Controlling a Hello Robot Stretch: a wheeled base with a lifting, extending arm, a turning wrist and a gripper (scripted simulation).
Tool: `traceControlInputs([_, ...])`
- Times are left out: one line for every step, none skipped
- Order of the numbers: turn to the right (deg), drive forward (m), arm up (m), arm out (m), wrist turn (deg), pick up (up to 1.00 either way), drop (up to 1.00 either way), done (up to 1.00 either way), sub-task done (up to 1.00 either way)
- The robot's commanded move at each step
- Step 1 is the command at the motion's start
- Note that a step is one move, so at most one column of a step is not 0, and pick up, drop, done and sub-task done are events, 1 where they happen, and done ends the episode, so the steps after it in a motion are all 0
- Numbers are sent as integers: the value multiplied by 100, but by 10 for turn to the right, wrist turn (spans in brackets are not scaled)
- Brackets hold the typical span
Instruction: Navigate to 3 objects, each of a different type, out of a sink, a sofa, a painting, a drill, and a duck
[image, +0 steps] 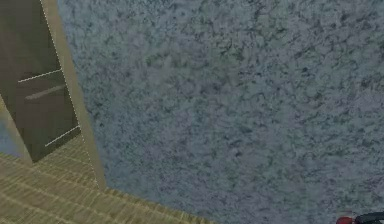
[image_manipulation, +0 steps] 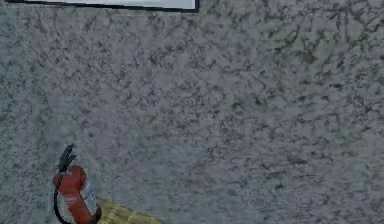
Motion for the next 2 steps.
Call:
traceControlInputs([450,0,0,0,0,0,0,0,0])
traceControlInputs([180,0,0,0,0,0,0,0,0])
